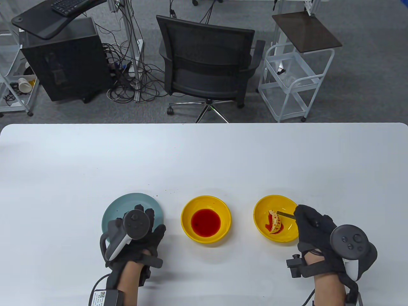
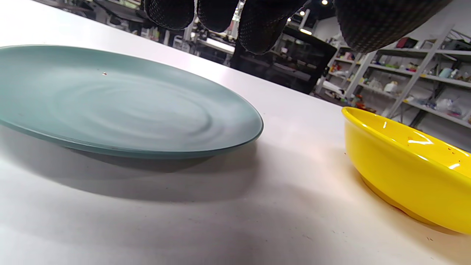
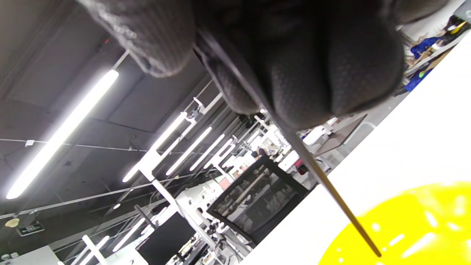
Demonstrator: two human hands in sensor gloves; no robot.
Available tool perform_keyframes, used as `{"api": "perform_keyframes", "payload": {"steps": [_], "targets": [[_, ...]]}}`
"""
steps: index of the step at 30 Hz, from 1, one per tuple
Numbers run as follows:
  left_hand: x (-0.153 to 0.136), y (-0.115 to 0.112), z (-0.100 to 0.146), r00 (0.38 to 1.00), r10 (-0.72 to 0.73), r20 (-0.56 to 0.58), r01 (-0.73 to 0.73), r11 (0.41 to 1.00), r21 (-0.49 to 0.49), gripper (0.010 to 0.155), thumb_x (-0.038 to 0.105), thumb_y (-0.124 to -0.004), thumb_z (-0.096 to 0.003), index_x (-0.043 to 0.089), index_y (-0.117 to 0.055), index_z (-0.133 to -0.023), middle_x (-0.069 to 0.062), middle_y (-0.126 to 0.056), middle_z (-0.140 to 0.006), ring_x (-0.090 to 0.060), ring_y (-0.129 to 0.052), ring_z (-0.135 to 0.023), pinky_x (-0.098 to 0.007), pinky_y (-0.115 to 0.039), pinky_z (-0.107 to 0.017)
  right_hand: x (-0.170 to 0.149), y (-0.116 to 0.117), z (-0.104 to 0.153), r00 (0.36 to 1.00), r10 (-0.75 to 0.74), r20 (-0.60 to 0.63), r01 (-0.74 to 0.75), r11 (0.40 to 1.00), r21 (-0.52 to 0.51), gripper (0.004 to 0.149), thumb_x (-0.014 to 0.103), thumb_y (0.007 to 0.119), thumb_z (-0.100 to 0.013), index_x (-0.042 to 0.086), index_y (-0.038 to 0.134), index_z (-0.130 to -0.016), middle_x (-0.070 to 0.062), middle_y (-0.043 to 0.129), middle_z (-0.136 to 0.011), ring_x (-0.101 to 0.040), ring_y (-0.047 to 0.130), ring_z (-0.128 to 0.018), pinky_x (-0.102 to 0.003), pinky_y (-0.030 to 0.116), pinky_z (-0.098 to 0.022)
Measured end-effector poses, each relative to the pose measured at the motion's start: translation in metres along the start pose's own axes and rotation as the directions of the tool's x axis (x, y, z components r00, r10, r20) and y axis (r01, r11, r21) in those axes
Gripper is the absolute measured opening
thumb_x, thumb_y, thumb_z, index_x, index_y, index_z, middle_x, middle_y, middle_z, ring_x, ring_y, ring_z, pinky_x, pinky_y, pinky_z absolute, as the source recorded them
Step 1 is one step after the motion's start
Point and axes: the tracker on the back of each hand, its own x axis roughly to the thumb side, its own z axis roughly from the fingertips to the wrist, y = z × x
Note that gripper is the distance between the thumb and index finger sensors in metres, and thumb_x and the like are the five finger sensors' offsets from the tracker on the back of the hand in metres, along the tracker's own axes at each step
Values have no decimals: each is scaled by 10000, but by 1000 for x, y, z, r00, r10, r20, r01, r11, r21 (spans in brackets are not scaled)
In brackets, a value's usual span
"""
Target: Dip chopsticks into soy sauce and dot onto dumpling
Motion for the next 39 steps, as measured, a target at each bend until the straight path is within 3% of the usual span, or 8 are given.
{"api": "perform_keyframes", "payload": {"steps": [17, 30, 39], "targets": [[-1, 0, 0, 1000, 9, 0, -9, 1000, 1, 768, 632, -706, -478, 203, -590, -1104, -87, -426, -1193, -476, -520, -1069, -727, -360, -719, -3, -8, -1, 999, 0, -45, 1, 1000, 26, 521, 468, 756, -438, 68, 908, -736, -210, 1028, -610, -444, 990, -469, -745, 569, -642], [-1, 0, 0, 1000, 8, -2, -8, 1000, 0, 768, 632, -706, -479, 202, -589, -1105, -89, -427, -1193, -474, -522, -1069, -727, -361, -719, 5, -2, 1, 999, -16, 27, 16, 1000, 12, 522, 472, 757, -435, 97, 886, -775, -197, 1009, -664, -439, 982, -518, -745, 564, -645], [-1, 0, 0, 1000, 6, -2, -6, 1000, -3, 767, 632, -706, -479, 203, -590, -1104, -88, -427, -1193, -474, -521, -1069, -727, -361, -719, 3, -1, 1, 1000, 14, 2, -14, 999, 41, 521, 471, 757, -436, 91, 892, -766, -201, 1014, -655, -441, 984, -510, -746, 565, -644]]}}
